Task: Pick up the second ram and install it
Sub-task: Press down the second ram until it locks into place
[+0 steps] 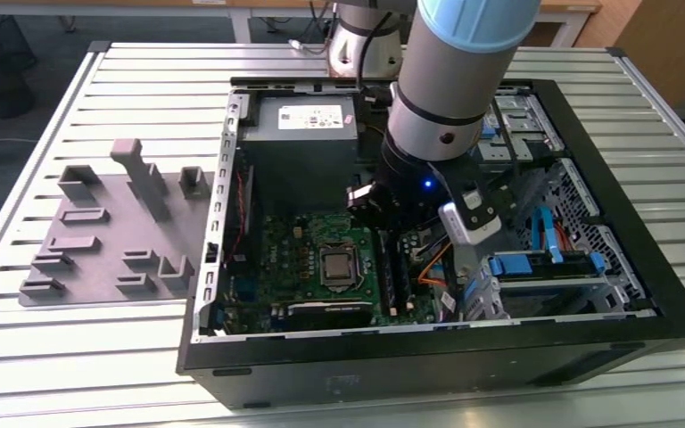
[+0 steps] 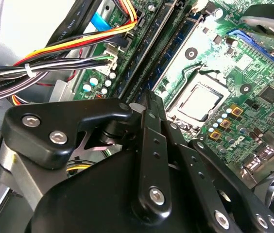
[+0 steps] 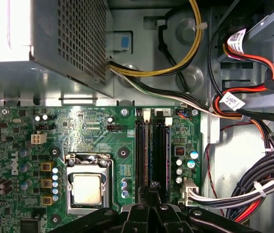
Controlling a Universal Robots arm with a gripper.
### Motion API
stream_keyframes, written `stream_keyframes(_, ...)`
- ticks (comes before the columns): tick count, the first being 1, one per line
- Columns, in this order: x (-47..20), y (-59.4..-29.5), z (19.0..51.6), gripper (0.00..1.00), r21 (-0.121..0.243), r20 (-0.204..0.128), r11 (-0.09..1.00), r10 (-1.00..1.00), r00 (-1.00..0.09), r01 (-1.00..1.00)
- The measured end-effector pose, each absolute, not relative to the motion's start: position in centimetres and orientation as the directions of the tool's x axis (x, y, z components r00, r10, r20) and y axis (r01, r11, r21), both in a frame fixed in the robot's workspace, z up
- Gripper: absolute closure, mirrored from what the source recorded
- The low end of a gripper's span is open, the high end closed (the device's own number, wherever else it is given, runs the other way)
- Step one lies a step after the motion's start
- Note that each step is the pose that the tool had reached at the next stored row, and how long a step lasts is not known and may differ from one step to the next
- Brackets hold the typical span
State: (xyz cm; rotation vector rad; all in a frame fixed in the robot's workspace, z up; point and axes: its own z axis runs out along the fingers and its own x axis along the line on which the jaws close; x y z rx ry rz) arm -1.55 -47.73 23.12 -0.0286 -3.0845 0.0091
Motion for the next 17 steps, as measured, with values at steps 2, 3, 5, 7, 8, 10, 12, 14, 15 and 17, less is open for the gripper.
stream_keyframes(2, -1.55, -47.73, 23.13, 0.89, -0.006, 0.057, 1.000, 0.019, -0.998, 0.018)
stream_keyframes(3, -1.55, -47.73, 23.13, 0.89, -0.006, 0.057, 1.000, 0.019, -0.998, 0.018)
stream_keyframes(5, -1.55, -47.73, 23.08, 0.89, -0.007, 0.057, 1.000, 0.019, -0.998, 0.018)
stream_keyframes(7, -1.55, -47.73, 22.86, 0.89, -0.006, 0.057, 1.000, 0.019, -0.998, 0.018)
stream_keyframes(8, -1.55, -47.73, 22.75, 0.89, -0.005, 0.057, 1.000, 0.019, -0.998, 0.018)
stream_keyframes(10, -1.55, -47.73, 22.55, 0.89, -0.005, 0.057, 1.000, 0.019, -0.998, 0.018)
stream_keyframes(12, -1.55, -47.73, 22.42, 0.89, -0.005, 0.057, 1.000, 0.019, -0.998, 0.018)
stream_keyframes(14, -1.55, -47.74, 22.34, 0.89, -0.005, 0.057, 1.000, 0.019, -0.998, 0.018)
stream_keyframes(15, -1.55, -47.73, 22.30, 0.89, -0.005, 0.057, 1.000, 0.019, -0.998, 0.018)
stream_keyframes(17, -1.55, -47.73, 22.23, 0.89, -0.005, 0.057, 1.000, 0.019, -0.998, 0.018)
